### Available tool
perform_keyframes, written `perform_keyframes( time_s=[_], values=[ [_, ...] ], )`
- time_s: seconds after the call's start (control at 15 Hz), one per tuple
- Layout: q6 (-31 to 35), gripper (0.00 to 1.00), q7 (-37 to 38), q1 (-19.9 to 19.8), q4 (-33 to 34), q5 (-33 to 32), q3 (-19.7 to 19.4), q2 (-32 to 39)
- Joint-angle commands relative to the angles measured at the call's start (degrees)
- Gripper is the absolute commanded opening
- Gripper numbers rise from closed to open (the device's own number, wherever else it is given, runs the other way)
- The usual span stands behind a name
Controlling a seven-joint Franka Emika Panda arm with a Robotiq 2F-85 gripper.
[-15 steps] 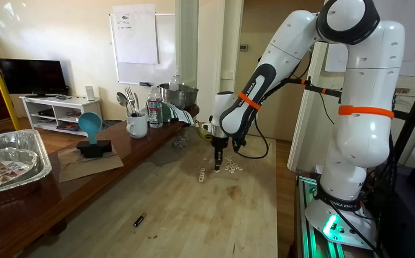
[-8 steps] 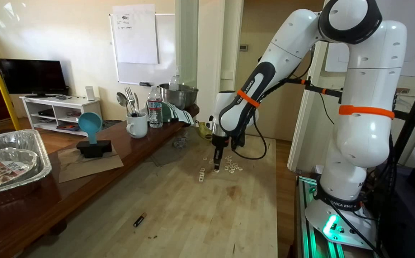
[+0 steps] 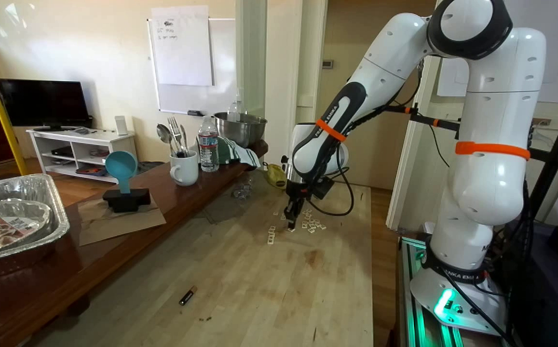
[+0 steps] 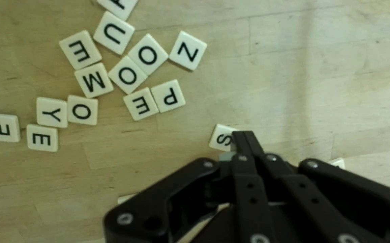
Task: Arrange the pieces of letters to form a word
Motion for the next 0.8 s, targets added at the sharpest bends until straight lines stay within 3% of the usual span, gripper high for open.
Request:
perform_keyframes(
  time_s=[0.0, 0.4, 0.73],
  values=[
    [2.09, 0.0, 4.28, -0.21, -1.36, 1.64, -0.26, 0.22],
    [2.65, 0.0, 7.8, -0.61, -2.34, 2.72, -0.67, 0.64],
    [1.65, 0.0, 7.98, -0.7, -1.66, -1.1, -1.7, 1.96]
  ],
)
